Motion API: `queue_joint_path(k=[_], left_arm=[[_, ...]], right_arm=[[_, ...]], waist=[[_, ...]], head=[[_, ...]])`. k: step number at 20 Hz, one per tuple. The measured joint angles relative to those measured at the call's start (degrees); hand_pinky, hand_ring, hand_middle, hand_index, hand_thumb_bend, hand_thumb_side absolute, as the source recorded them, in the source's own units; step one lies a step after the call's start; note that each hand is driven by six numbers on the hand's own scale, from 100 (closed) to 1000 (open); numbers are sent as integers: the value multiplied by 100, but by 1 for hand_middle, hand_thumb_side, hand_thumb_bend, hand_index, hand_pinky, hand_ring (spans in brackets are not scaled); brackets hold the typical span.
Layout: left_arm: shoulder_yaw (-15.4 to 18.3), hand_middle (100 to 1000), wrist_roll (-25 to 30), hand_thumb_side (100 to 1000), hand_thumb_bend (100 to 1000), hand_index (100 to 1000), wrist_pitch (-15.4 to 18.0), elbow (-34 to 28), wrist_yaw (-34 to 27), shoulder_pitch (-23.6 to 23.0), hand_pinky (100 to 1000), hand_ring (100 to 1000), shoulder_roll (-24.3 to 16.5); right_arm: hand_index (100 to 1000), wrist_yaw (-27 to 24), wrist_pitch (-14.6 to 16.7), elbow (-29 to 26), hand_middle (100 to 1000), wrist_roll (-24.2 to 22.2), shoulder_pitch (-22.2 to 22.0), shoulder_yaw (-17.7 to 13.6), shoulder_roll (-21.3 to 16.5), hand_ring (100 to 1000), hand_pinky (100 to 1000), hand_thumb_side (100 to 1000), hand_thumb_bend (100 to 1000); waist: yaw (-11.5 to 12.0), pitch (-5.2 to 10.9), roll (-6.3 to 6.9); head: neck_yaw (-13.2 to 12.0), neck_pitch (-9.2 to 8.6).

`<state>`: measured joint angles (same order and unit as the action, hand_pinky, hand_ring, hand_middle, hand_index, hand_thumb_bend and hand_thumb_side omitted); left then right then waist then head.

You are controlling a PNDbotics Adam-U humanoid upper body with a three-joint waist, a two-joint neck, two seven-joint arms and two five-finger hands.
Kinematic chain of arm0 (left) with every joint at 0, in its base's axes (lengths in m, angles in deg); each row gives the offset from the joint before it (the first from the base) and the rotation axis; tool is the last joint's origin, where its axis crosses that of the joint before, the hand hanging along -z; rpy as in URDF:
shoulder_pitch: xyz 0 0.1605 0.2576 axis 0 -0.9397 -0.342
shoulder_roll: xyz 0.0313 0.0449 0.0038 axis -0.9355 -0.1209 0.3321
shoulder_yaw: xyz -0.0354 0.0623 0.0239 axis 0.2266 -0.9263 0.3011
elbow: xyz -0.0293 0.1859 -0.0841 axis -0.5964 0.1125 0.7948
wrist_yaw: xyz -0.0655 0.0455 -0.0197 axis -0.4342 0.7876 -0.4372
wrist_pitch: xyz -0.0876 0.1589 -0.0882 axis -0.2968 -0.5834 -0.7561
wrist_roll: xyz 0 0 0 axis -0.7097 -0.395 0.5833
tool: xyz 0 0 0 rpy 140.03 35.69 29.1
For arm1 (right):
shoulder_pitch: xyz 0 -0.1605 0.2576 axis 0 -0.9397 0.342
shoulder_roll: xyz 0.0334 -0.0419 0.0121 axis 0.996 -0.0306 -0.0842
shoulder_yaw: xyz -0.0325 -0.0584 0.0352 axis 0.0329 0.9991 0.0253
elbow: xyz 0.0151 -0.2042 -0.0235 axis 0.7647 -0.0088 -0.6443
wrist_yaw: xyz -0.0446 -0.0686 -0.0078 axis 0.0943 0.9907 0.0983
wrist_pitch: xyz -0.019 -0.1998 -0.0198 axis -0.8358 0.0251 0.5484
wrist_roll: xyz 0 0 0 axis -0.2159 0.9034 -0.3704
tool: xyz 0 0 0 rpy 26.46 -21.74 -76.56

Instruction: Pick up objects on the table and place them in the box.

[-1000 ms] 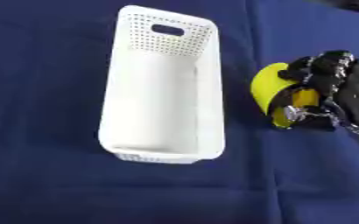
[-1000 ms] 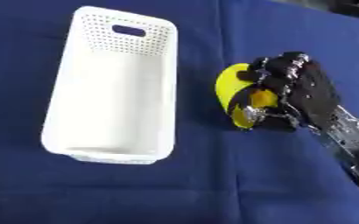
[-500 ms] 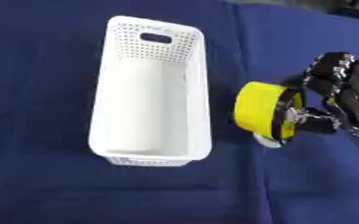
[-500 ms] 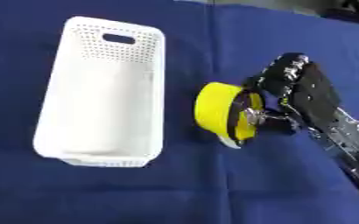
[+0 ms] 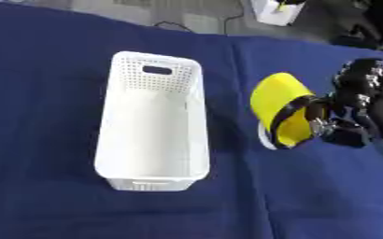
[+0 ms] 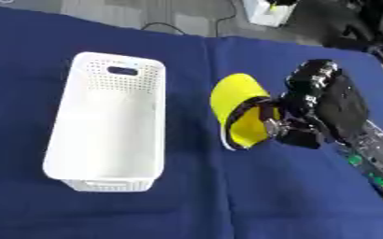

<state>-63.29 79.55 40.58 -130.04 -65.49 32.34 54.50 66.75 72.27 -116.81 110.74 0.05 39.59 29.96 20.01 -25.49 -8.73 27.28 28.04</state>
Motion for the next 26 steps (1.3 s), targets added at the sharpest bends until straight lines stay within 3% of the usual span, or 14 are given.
queue_joint_path(k=[7, 14, 26], left_arm=[[23, 692, -25, 812, 100, 808, -25, 0, -30, -44, 792, 529, -2], [24, 693, -51, 813, 100, 807, -52, 0, -78, -44, 792, 531, -7], [27, 693, -110, 816, 100, 807, -160, 0, -131, -45, 792, 535, -54]], right_arm=[[122, -137, -123, -165, 100, 134, -38, -34, -84, 100, 100, 605, 100], [127, -288, -115, -263, 100, 247, 69, -29, -321, 100, 100, 604, 100], [135, -488, -169, -263, 100, 284, 331, 43, -638, 100, 100, 586, 100]], waist=[[-64, 107, 10], [-67, 321, -24], [-7, 576, -268]], head=[[0, -5], [0, -104], [-6, -324]])
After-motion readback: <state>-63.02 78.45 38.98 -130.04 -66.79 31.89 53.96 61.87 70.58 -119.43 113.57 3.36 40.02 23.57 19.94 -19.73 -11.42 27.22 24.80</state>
